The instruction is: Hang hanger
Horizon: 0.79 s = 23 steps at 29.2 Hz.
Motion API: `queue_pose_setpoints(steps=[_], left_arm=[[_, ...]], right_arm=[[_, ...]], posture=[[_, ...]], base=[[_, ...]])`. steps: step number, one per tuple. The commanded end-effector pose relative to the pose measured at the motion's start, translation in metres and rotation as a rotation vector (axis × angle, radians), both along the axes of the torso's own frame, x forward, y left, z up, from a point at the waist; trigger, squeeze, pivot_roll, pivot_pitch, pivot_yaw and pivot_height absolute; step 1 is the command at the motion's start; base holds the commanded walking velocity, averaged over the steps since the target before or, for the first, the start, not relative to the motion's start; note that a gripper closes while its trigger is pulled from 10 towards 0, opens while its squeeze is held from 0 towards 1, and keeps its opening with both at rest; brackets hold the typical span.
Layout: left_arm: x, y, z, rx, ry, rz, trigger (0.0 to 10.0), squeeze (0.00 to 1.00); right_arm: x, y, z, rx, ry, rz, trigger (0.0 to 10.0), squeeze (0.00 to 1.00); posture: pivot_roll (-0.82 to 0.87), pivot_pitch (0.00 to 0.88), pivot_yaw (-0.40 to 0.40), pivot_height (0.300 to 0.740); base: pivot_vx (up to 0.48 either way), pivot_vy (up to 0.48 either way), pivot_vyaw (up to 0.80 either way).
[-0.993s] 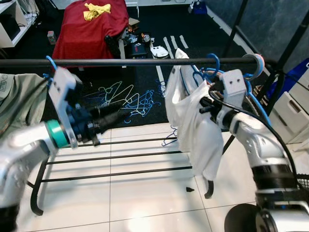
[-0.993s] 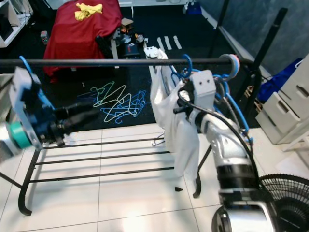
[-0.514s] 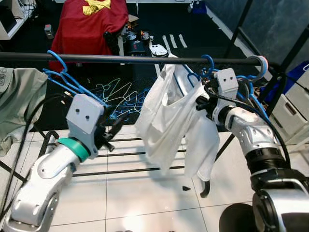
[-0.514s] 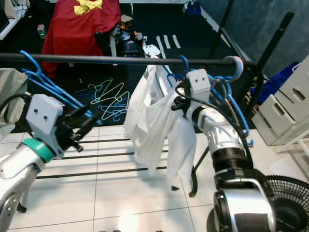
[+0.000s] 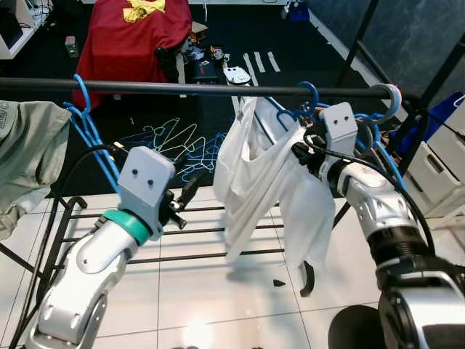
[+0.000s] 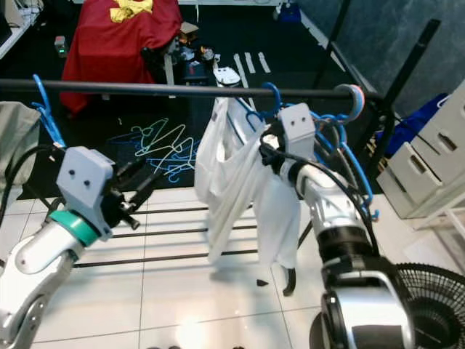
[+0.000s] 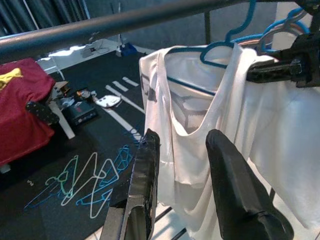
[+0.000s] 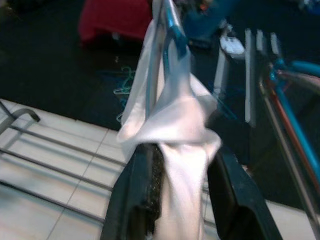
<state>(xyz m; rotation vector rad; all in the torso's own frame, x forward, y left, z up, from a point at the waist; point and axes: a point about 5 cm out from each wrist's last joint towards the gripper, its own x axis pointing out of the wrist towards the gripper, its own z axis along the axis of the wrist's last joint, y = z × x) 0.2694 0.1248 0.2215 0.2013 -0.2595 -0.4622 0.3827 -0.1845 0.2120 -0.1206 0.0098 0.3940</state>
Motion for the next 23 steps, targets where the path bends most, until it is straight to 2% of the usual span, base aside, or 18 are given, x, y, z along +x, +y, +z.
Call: queue_pose_setpoints(steps=[1, 3, 4, 5, 7, 8, 9, 10, 12, 13, 16, 18, 19, 21, 23], left_arm=[[0.001, -0.004, -0.002, 0.007, -0.004, -0.007, 10.0, 0.00], [0.005, -0.017, 0.004, -0.010, -0.028, -0.036, 10.0, 0.00], [0.005, -0.017, 0.004, -0.010, -0.028, -0.036, 10.0, 0.00], [0.006, -0.024, 0.006, -0.020, -0.036, -0.056, 10.0, 0.00], [0.006, -0.024, 0.006, -0.020, -0.036, -0.056, 10.0, 0.00], [0.007, -0.029, 0.007, -0.027, -0.038, -0.074, 10.0, 0.00], [0.007, -0.029, 0.007, -0.027, -0.038, -0.074, 10.0, 0.00], [0.008, -0.032, 0.008, -0.030, -0.041, -0.085, 10.0, 0.00], [0.008, -0.032, 0.008, -0.030, -0.041, -0.085, 10.0, 0.00], [0.009, -0.034, 0.008, -0.031, -0.041, -0.092, 10.0, 0.00], [0.009, -0.034, 0.008, -0.031, -0.041, -0.092, 10.0, 0.00], [0.010, -0.035, 0.008, -0.036, -0.038, -0.098, 10.0, 0.00], [0.010, -0.035, 0.008, -0.036, -0.038, -0.098, 10.0, 0.00], [0.012, -0.037, 0.007, -0.039, -0.036, -0.103, 10.0, 0.00], [0.012, -0.037, 0.007, -0.039, -0.036, -0.103, 10.0, 0.00]], right_arm=[[-0.004, 0.006, -0.001, 0.036, 0.013, 0.049, 10.0, 0.00], [-0.029, 0.012, -0.008, 0.113, 0.027, 0.148, 10.0, 0.00], [-0.029, 0.012, -0.008, 0.113, 0.027, 0.148, 10.0, 0.00], [-0.043, 0.014, -0.013, 0.129, 0.031, 0.170, 10.0, 0.00], [-0.043, 0.014, -0.013, 0.129, 0.031, 0.170, 10.0, 0.00], [-0.057, 0.016, -0.018, 0.142, 0.032, 0.179, 10.0, 0.00], [-0.057, 0.016, -0.018, 0.142, 0.032, 0.179, 10.0, 0.00], [-0.073, 0.018, -0.022, 0.159, 0.035, 0.190, 10.0, 0.00], [-0.073, 0.018, -0.022, 0.159, 0.035, 0.190, 10.0, 0.00], [-0.088, 0.020, -0.027, 0.152, 0.039, 0.196, 10.0, 0.00], [-0.088, 0.020, -0.027, 0.152, 0.039, 0.196, 10.0, 0.00], [-0.104, 0.020, -0.043, 0.088, 0.051, 0.138, 10.0, 0.00], [-0.104, 0.020, -0.043, 0.088, 0.051, 0.138, 10.0, 0.00], [-0.104, 0.014, -0.050, -0.004, 0.044, 0.036, 10.0, 0.00], [-0.104, 0.014, -0.050, -0.004, 0.044, 0.036, 10.0, 0.00]], posture=[[0.00, 0.089, 0.028, 0.740], [-0.02, 0.092, 0.033, 0.740], [-0.02, 0.092, 0.033, 0.740], [-0.03, 0.095, 0.037, 0.740], [-0.03, 0.095, 0.037, 0.740], [-0.04, 0.095, 0.041, 0.740], [-0.04, 0.095, 0.041, 0.740], [-0.04, 0.097, 0.047, 0.740], [-0.04, 0.097, 0.047, 0.740], [-0.06, 0.100, 0.054, 0.740], [-0.06, 0.100, 0.054, 0.740], [-0.07, 0.099, 0.062, 0.740], [-0.07, 0.099, 0.062, 0.740], [-0.07, 0.098, 0.066, 0.740], [-0.07, 0.098, 0.066, 0.740]], base=[[0.000, 0.000, 0.00], [0.000, 0.000, 0.00], [0.000, 0.000, 0.00], [0.000, 0.000, 0.00], [0.000, 0.000, 0.00], [0.000, 0.000, 0.00], [0.000, 0.000, 0.00], [0.000, 0.000, 0.00], [0.000, 0.000, 0.00], [0.000, 0.000, 0.00], [0.000, 0.000, 0.00], [0.000, 0.000, 0.00], [0.000, 0.000, 0.00], [0.000, 0.000, 0.00], [0.000, 0.000, 0.00]])
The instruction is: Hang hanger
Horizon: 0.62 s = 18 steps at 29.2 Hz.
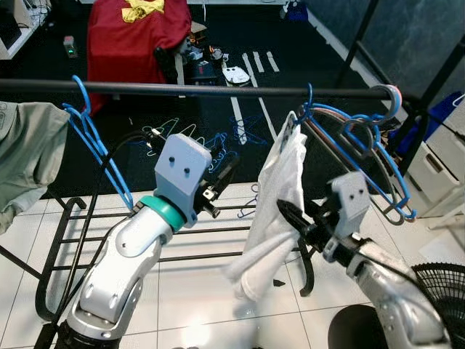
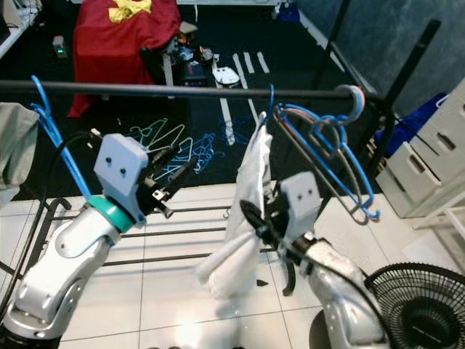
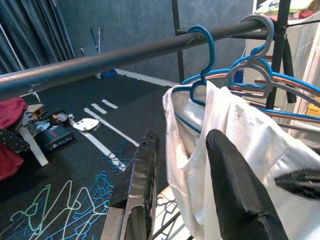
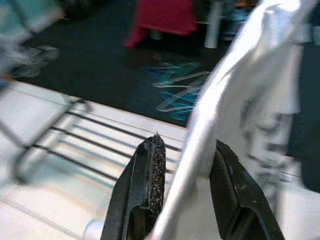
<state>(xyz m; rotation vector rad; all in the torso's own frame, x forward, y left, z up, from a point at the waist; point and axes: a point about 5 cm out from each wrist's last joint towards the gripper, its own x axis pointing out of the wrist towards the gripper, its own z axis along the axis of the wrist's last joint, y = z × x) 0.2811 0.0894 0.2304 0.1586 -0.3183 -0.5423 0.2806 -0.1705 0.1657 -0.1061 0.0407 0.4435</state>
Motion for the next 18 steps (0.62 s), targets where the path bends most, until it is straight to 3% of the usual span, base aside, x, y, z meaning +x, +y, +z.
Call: queue_pose_setpoints(steps=[1, 6, 9, 10, 15, 16, 17, 18], left_arm=[[0.000, -0.002, -0.002, 0.003, 0.003, -0.013, 10.0, 0.00], [0.001, -0.003, -0.002, 0.000, 0.001, -0.013, 10.0, 0.00], [0.002, -0.004, -0.002, -0.002, -0.001, -0.013, 10.0, 0.00], [0.002, -0.004, -0.002, -0.003, 0.000, -0.015, 10.0, 0.00], [0.002, -0.006, -0.002, -0.004, 0.001, -0.020, 10.0, 0.00], [0.002, -0.006, -0.002, -0.003, 0.001, -0.022, 10.0, 0.00], [0.003, -0.006, -0.003, -0.003, 0.002, -0.024, 10.0, 0.00], [0.003, -0.006, -0.003, -0.003, 0.002, -0.024, 10.0, 0.00]], right_arm=[[-0.002, 0.000, -0.004, -0.023, 0.016, -0.038, 10.0, 0.00], [0.001, 0.008, 0.003, 0.026, 0.016, -0.049, 10.0, 0.00], [0.003, 0.010, -0.001, 0.056, 0.098, -0.100, 10.0, 0.00], [0.002, 0.006, -0.009, 0.055, 0.157, -0.129, 3.8, 0.00], [0.001, 0.000, -0.018, 0.055, 0.204, -0.172, 4.2, 0.00], [0.001, -0.004, -0.022, 0.053, 0.212, -0.196, 3.2, 0.00], [0.002, -0.008, -0.027, 0.053, 0.224, -0.229, 4.3, 0.00], [0.002, -0.008, -0.027, 0.053, 0.224, -0.229, 4.3, 0.00]], posture=[[-0.07, 0.098, 0.066, 0.740], [-0.07, 0.097, 0.067, 0.740], [-0.07, 0.098, 0.067, 0.740], [-0.07, 0.097, 0.069, 0.740], [-0.07, 0.097, 0.072, 0.740], [-0.07, 0.096, 0.074, 0.740], [-0.07, 0.095, 0.075, 0.740], [-0.07, 0.095, 0.075, 0.740]], base=[[0.000, 0.000, 0.00], [0.000, 0.000, 0.00], [0.000, 0.000, 0.00], [0.000, 0.000, 0.00], [0.000, 0.000, 0.00], [0.000, 0.000, 0.00], [0.000, 0.000, 0.00], [0.000, 0.000, 0.00]])
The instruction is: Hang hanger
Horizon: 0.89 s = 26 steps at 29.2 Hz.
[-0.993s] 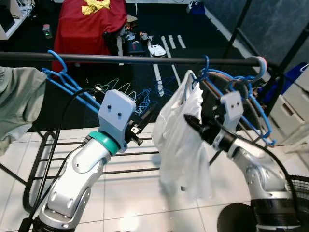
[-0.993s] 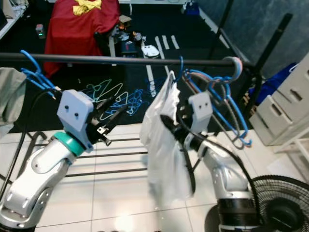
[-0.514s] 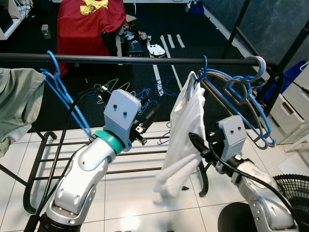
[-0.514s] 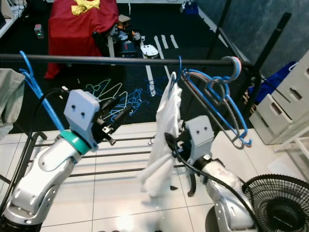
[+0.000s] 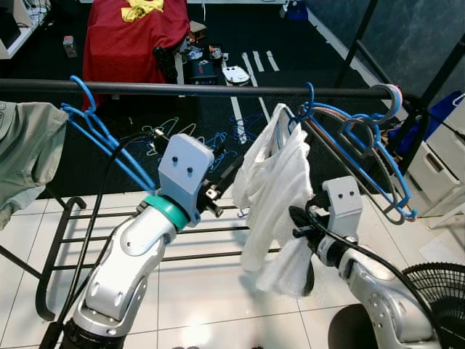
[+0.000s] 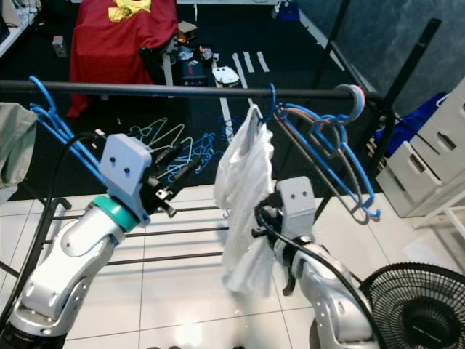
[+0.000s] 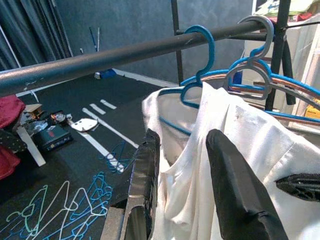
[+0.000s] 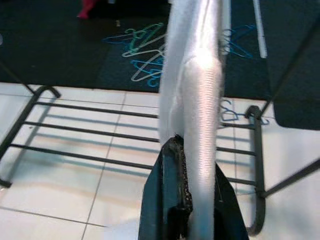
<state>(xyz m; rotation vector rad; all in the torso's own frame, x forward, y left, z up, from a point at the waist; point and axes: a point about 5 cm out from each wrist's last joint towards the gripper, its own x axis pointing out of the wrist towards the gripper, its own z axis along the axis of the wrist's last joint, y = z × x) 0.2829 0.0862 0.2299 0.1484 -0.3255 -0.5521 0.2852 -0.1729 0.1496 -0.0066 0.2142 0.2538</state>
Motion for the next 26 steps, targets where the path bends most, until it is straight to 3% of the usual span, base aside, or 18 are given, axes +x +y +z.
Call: queue_pose_setpoints(steps=[1, 7, 14, 21, 24, 26], left_arm=[[0.001, -0.003, -0.002, 0.007, 0.005, -0.014, 10.0, 0.00], [0.002, -0.004, -0.001, 0.008, 0.002, -0.020, 10.0, 0.00], [0.002, -0.005, -0.002, 0.010, 0.003, -0.025, 10.0, 0.00], [0.002, -0.005, -0.003, 0.011, 0.004, -0.028, 10.0, 0.00], [0.002, -0.006, -0.003, 0.012, 0.005, -0.033, 10.0, 0.00], [0.002, -0.006, -0.003, 0.012, 0.005, -0.033, 10.0, 0.00]], right_arm=[[-0.002, -0.009, -0.015, -0.006, 0.053, -0.055, 0.0, 0.00], [-0.002, -0.008, -0.020, -0.009, 0.066, -0.063, 0.0, 0.00], [-0.024, 0.004, -0.024, -0.113, 0.126, 0.095, 0.0, 0.00], [-0.033, 0.005, -0.028, -0.150, 0.152, 0.135, 0.0, 0.00], [-0.055, 0.012, -0.034, -0.182, 0.195, 0.231, 0.0, 0.00], [-0.055, 0.012, -0.034, -0.182, 0.195, 0.231, 0.0, 0.00]], posture=[[-0.07, 0.093, 0.077, 0.740], [-0.07, 0.090, 0.077, 0.740], [-0.07, 0.090, 0.077, 0.740], [-0.07, 0.089, 0.075, 0.740], [-0.08, 0.091, 0.077, 0.740], [-0.08, 0.091, 0.077, 0.740]], base=[[0.000, 0.000, 0.00], [0.000, 0.000, 0.00], [0.000, 0.000, 0.00], [0.000, 0.000, 0.00], [0.000, 0.000, 0.00], [0.000, 0.000, 0.00]])
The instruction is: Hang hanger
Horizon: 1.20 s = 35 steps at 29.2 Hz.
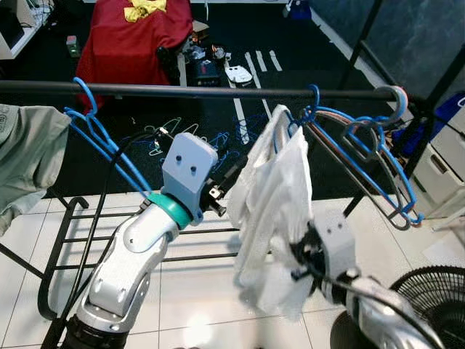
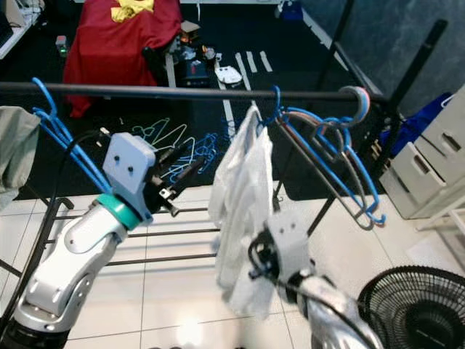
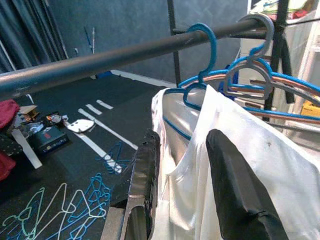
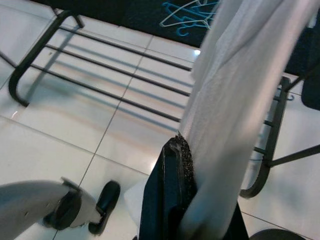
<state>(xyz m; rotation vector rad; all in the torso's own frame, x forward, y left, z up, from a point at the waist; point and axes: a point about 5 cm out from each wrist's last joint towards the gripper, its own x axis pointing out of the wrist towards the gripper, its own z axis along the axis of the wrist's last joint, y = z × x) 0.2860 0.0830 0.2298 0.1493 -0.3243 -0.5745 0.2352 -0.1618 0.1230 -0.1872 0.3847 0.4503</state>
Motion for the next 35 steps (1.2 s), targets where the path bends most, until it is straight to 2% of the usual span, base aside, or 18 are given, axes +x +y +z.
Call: queue_pose_setpoints(steps=[1, 4, 16, 18, 29, 32, 33, 35], left_arm=[[-0.001, -0.003, -0.003, 0.007, 0.003, -0.011, 10.0, 0.00], [0.000, -0.003, -0.003, 0.007, 0.004, -0.012, 10.0, 0.00], [0.001, -0.003, -0.003, 0.008, 0.007, -0.010, 10.0, 0.00], [0.001, -0.002, -0.003, 0.008, 0.007, -0.009, 10.0, 0.00], [0.001, -0.003, -0.004, 0.007, 0.010, -0.010, 10.0, 0.00], [0.001, -0.003, -0.004, 0.007, 0.010, -0.010, 10.0, 0.00], [0.001, -0.003, -0.004, 0.007, 0.011, -0.010, 10.0, 0.00], [0.002, -0.003, -0.004, 0.008, 0.012, -0.010, 10.0, 0.00]], right_arm=[[-0.005, 0.001, -0.007, -0.009, 0.047, 0.011, 0.0, 0.00], [-0.012, 0.004, -0.007, -0.022, 0.063, 0.064, 0.0, 0.00], [-0.013, 0.003, -0.009, -0.048, 0.090, 0.098, 0.0, 0.00], [-0.019, 0.003, -0.014, -0.076, 0.121, 0.133, 0.0, 0.00], [-0.031, -0.003, -0.025, -0.174, 0.190, 0.225, 0.0, 0.00], [-0.031, -0.005, -0.025, -0.190, 0.185, 0.226, 0.0, 0.00], [-0.026, -0.009, -0.025, -0.194, 0.170, 0.176, 0.0, 0.00], [-0.023, -0.012, -0.024, -0.202, 0.161, 0.152, 0.0, 0.00]], posture=[[-0.08, 0.091, 0.077, 0.740], [-0.08, 0.092, 0.078, 0.740], [-0.08, 0.095, 0.077, 0.740], [-0.08, 0.096, 0.079, 0.740], [-0.08, 0.100, 0.082, 0.740], [-0.08, 0.100, 0.082, 0.740], [-0.08, 0.102, 0.082, 0.740], [-0.09, 0.099, 0.084, 0.740]], base=[[0.000, 0.000, 0.00], [0.000, 0.000, 0.00], [0.000, 0.000, 0.00], [0.000, 0.000, 0.00], [0.000, 0.000, 0.00], [0.000, 0.000, 0.00], [0.000, 0.000, 0.00], [0.000, 0.000, 0.00]])
